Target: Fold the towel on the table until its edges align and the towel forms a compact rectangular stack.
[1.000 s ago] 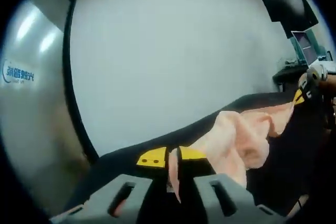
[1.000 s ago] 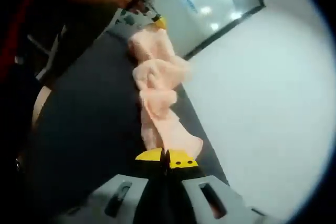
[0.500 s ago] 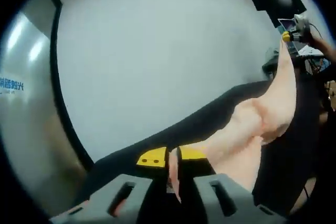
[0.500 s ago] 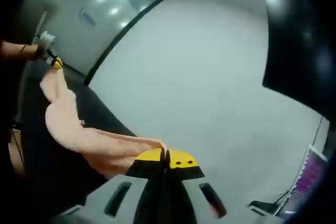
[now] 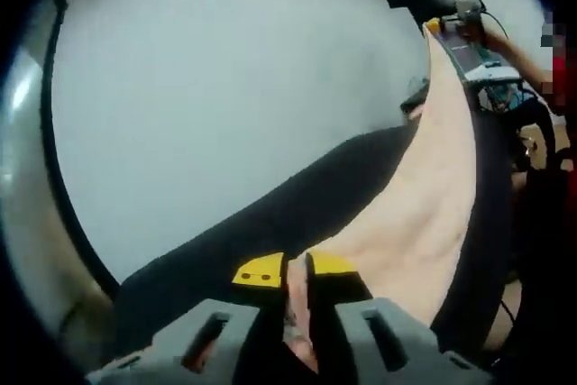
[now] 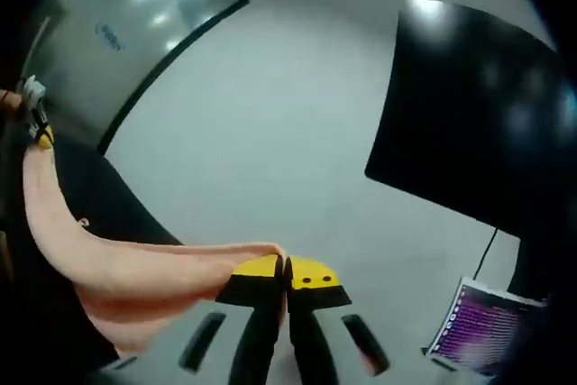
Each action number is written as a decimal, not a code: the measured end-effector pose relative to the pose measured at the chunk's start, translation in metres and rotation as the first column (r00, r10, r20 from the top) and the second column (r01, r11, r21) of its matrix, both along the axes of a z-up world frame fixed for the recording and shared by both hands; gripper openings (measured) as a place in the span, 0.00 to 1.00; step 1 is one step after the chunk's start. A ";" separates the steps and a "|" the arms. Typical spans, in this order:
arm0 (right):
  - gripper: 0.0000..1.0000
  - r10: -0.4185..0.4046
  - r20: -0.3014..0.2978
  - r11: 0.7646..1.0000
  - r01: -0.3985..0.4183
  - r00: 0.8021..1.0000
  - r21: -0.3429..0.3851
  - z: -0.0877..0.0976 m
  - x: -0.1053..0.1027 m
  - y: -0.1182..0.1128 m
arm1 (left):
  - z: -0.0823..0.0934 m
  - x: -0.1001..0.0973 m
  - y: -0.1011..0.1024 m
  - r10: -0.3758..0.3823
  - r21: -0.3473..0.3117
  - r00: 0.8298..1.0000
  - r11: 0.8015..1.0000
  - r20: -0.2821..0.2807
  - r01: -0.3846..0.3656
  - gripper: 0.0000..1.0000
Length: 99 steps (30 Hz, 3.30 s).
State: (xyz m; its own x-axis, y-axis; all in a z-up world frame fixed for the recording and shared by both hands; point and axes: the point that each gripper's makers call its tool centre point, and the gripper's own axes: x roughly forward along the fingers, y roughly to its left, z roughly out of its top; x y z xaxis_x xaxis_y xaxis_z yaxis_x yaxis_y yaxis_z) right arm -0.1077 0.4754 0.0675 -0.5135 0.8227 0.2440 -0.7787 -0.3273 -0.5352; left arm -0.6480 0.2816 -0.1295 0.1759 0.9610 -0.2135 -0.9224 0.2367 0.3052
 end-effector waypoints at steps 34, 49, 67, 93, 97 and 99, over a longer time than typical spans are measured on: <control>0.00 0.032 0.094 0.997 -0.026 0.995 -0.066 -0.057 -0.008 -0.006 | -0.053 0.051 -0.050 -0.215 -0.386 0.964 0.886 0.154 0.259 0.07; 0.00 0.019 0.085 0.999 -0.021 0.996 0.026 0.028 0.016 -0.019 | 0.151 0.055 -0.027 -0.089 0.066 0.991 0.993 -0.102 0.096 0.05; 0.00 0.021 -0.067 0.988 -0.010 0.998 0.154 0.112 0.056 -0.069 | 0.296 0.018 -0.096 0.129 0.525 0.991 0.845 -0.020 -0.100 0.05; 0.00 -0.030 0.328 0.931 0.146 0.944 -0.335 -0.112 -0.068 0.207 | 0.115 -0.110 0.134 0.382 0.178 0.922 0.913 -0.059 -0.367 0.06; 0.00 -0.019 0.365 0.924 0.156 0.931 -0.349 -0.142 -0.082 0.233 | 0.075 -0.110 0.158 0.377 0.114 0.923 0.923 -0.068 -0.369 0.06; 0.00 -0.026 0.380 0.923 0.168 0.925 -0.347 -0.154 -0.086 0.246 | 0.066 -0.115 0.172 0.369 0.098 0.926 0.927 -0.080 -0.362 0.06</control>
State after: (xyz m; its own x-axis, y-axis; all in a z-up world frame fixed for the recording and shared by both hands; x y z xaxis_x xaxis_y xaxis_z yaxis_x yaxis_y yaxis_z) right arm -0.1933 0.7210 -0.0867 -0.4198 0.8663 -0.2709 -0.5926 -0.4877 -0.6411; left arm -0.7627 0.4536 -0.0634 -0.2080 0.9692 -0.1319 -0.9061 -0.1401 0.3993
